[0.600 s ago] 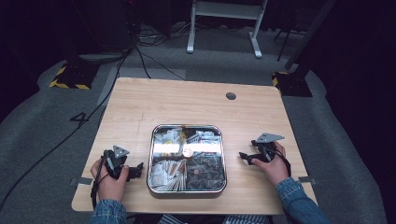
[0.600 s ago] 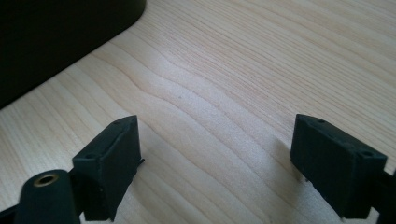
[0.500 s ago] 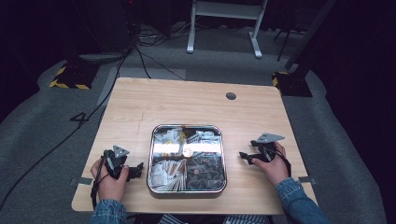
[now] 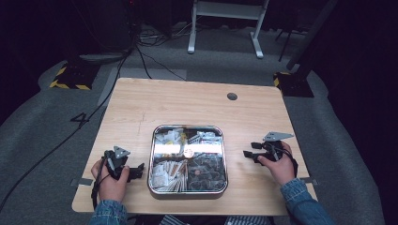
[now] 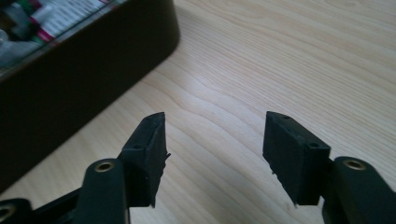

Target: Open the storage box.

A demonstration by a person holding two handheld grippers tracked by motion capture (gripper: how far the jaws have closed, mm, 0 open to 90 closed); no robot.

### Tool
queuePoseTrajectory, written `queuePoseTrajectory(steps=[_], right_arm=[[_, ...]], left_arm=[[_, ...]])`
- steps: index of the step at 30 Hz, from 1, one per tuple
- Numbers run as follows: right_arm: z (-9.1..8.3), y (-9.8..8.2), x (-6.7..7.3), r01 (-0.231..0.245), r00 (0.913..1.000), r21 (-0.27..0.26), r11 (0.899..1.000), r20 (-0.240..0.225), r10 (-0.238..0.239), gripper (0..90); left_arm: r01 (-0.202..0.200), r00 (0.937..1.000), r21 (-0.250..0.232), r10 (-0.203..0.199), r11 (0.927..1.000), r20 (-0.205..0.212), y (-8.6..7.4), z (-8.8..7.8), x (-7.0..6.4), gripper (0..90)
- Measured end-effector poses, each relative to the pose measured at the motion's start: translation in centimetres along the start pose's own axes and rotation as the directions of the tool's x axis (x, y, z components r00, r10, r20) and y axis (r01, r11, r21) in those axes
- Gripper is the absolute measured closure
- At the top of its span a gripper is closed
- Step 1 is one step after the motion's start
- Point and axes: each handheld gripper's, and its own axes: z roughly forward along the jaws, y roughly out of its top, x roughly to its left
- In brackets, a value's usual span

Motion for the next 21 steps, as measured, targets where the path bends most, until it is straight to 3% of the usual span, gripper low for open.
queuePoseTrajectory(steps=[4, 5, 10, 21], right_arm=[[-0.6, 0.7, 0.5, 0.005, 0.9996, -0.008, 1.0, -0.03, -0.005, 43.9], [-0.8, 1.1, 0.9, -0.011, 0.9976, -0.012, 1.0, -0.068, 0.01, 45.9], [-1.2, 1.8, 1.8, -0.015, 0.9916, -0.031, 0.999, -0.129, 0.011, 47.9], [-1.6, 5.2, 4.8, 0.073, 0.9779, -0.074, 0.995, -0.191, -0.086, 50.1]], left_arm=[[-0.002, 1.0, -0.001, 0.002, 1.0, 0.0, 0.0, 0.0, 0.0, 0.0], [-0.002, 1.0, -0.002, 0.002, 1.0, 0.001, 0.0, 0.0, 0.0, 0.0], [-0.004, 1.0, -0.001, 0.004, 1.0, 0.002, 0.1, 0.1, 0.0, 0.0], [-0.004, 1.0, -0.001, 0.004, 1.0, 0.004, 0.1, 0.1, 0.0, 0.0]])
